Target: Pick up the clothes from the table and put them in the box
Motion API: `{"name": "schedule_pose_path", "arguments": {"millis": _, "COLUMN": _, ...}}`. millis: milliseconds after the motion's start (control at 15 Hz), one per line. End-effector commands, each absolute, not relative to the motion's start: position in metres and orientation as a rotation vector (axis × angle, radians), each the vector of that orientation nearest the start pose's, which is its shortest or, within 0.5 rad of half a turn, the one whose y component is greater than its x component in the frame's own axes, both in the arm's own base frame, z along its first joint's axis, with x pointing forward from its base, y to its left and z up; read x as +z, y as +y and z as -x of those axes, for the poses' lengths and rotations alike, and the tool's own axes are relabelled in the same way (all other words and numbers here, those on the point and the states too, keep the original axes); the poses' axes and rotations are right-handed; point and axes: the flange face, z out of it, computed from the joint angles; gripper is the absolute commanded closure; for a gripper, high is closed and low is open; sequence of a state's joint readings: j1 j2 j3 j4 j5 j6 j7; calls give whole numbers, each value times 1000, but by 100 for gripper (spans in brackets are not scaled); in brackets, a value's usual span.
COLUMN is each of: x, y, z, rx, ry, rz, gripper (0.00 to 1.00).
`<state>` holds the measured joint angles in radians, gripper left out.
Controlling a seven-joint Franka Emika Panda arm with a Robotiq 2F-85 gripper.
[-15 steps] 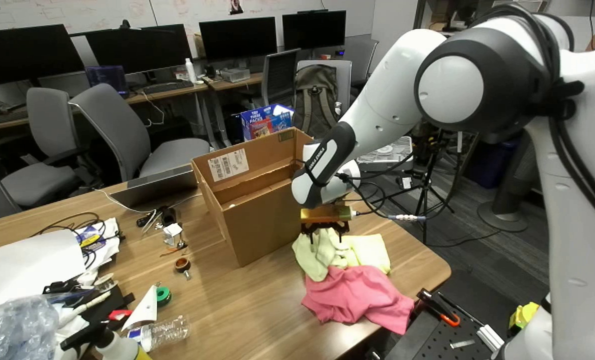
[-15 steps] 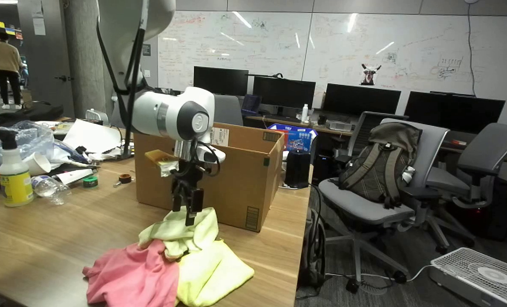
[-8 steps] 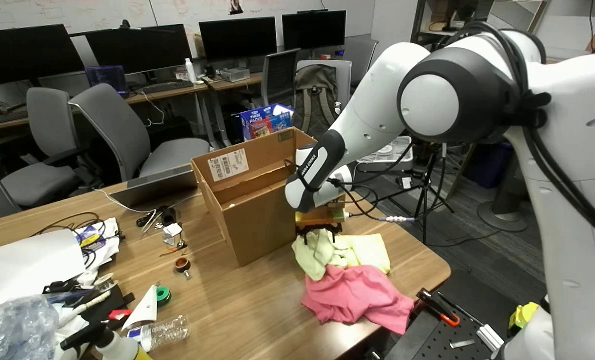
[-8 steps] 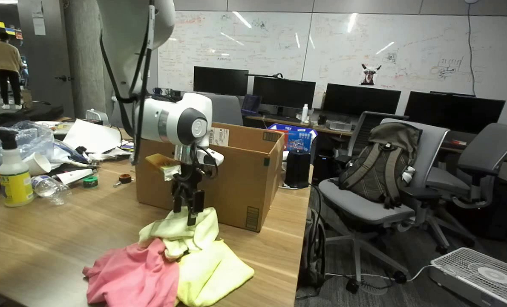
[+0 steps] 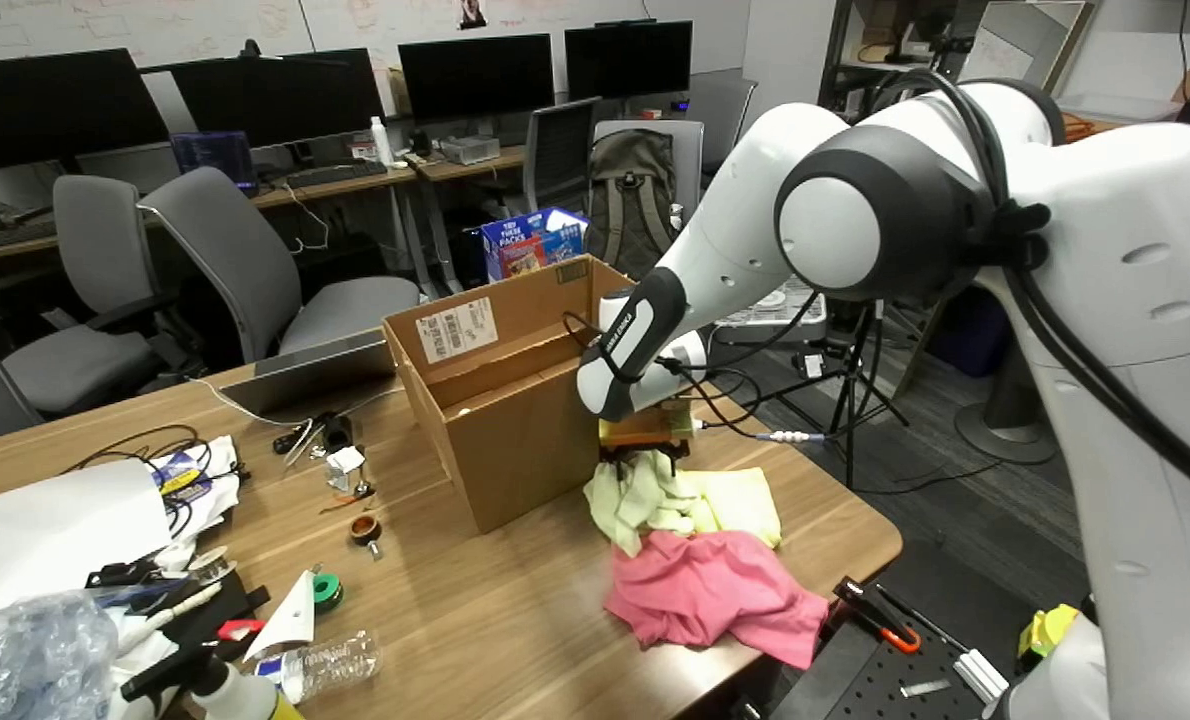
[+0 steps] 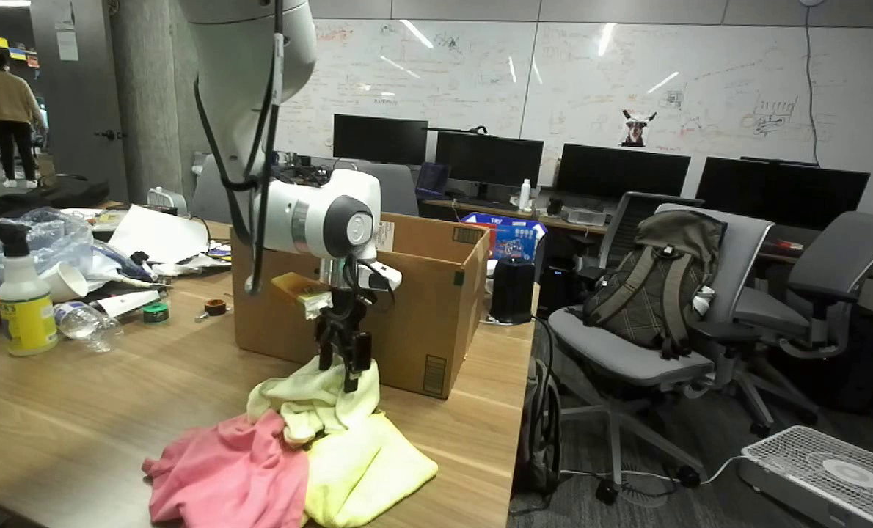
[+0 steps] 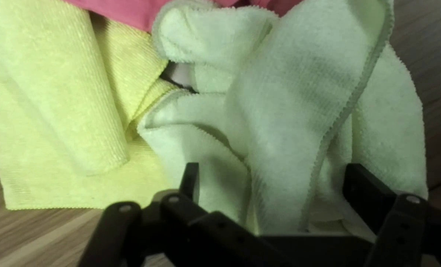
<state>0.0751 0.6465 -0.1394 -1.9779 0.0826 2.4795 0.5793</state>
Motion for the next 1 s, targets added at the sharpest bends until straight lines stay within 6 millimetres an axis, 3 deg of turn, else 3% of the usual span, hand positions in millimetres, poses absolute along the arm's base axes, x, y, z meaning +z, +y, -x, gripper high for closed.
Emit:
{"name": "schedule_pose_path", "arguments": {"millis": 0, "x": 123, "y": -52, "z": -592, "rx": 180, "ry": 1065, "rz": 3051, "gripper": 0}}
{"name": "schedule_pose_path", "arguments": {"millis": 267, "x": 121, "y": -57, "z": -590, "rx": 194, "ry": 1067, "rz": 3062, "gripper": 0}}
{"name": "schedule_pose_path", "arguments": {"millis": 333, "x": 121, "y": -57, "z": -590, "rx": 196, "ry": 1068, "rz": 3061, "gripper": 25}}
{"name": "schedule_pose_path", "arguments": {"millis": 400, "x": 123, "y": -56, "z": -591, "rx": 191, "ry": 1071, "rz": 3057, "gripper": 26}}
{"name": "schedule_pose_path", "arguments": {"millis": 933, "x": 140, "y": -54, "z": -598, "rx": 152, "ry": 1100, "rz": 3022, "gripper": 87}}
